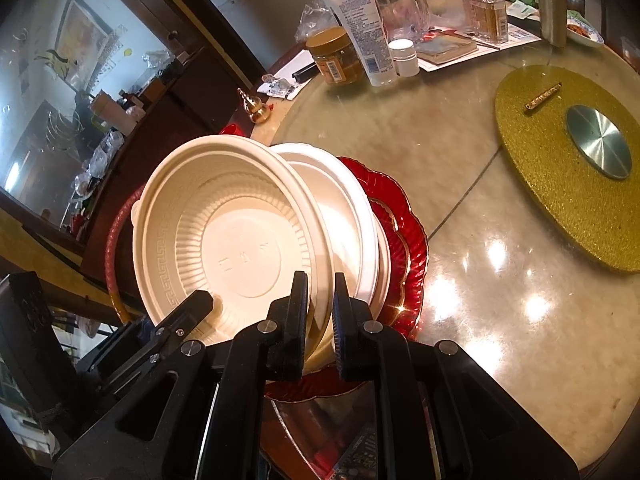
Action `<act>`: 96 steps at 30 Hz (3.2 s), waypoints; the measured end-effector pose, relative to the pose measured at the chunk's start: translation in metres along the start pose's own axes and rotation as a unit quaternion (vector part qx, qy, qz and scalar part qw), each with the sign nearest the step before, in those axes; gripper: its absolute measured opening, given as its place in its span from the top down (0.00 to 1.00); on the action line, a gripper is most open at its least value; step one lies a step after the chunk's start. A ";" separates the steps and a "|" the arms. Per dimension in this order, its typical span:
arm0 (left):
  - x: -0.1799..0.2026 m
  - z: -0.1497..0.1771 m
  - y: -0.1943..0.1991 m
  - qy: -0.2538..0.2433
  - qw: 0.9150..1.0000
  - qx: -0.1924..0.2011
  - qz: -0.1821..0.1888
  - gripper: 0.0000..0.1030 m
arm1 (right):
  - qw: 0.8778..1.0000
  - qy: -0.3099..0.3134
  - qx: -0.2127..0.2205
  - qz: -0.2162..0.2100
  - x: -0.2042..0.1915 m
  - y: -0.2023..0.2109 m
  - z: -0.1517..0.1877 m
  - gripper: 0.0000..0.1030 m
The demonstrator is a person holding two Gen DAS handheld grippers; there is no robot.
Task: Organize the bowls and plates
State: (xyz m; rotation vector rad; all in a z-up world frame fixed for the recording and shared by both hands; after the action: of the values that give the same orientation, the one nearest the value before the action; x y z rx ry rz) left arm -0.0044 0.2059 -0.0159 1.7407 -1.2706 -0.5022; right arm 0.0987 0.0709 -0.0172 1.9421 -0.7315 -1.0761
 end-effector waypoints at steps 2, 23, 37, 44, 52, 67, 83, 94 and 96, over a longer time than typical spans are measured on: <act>0.000 -0.003 -0.002 0.000 1.000 -0.006 0.000 0.81 | 1.000 0.002 -0.007 0.003 0.000 -0.001 -0.002 0.89; -0.003 -0.015 0.009 0.011 0.999 0.041 -0.012 0.32 | 1.000 -0.013 0.017 -0.014 0.004 0.015 -0.010 0.68; 0.006 -0.010 0.012 -0.014 0.994 0.066 -0.091 0.20 | 0.984 0.114 0.106 0.090 -0.024 0.057 0.004 0.16; 0.007 -0.002 0.022 -0.004 0.992 0.084 -0.096 0.16 | 0.966 0.170 0.137 0.136 -0.016 0.072 0.023 0.08; 0.014 0.009 0.040 -0.027 0.988 0.123 -0.091 0.00 | 0.956 0.202 0.138 0.162 -0.011 0.071 0.040 0.08; 0.037 0.021 0.045 -0.073 0.984 0.119 -0.106 0.00 | 0.940 0.241 0.128 0.204 -0.016 0.061 0.064 0.08; 0.030 0.028 0.046 -0.064 0.988 0.111 -0.090 0.00 | 0.940 0.234 0.117 0.220 -0.025 0.055 0.069 0.00; 0.028 0.028 0.043 -0.058 0.992 0.094 -0.065 0.00 | 0.938 0.242 0.106 0.226 -0.029 0.048 0.071 0.00; 0.030 0.028 0.043 -0.060 0.992 0.094 -0.067 0.00 | 0.937 0.242 0.103 0.228 -0.028 0.047 0.071 0.00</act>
State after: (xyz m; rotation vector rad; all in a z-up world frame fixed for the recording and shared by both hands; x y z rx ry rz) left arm -0.0371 0.1641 0.0103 1.9882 -1.3251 -0.5883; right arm 0.0180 0.0423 0.0101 1.9590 -0.9704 -0.2298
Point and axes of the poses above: each gripper's, at about its wrist camera, not at the fingertips, and y roughly against the way its jaws point, x to its right, z to its underside, the point moved 2 cm from there along -y, roughly the way its jaws point, and after that the axes turned 6 degrees about -x, right-handed, at the moved point
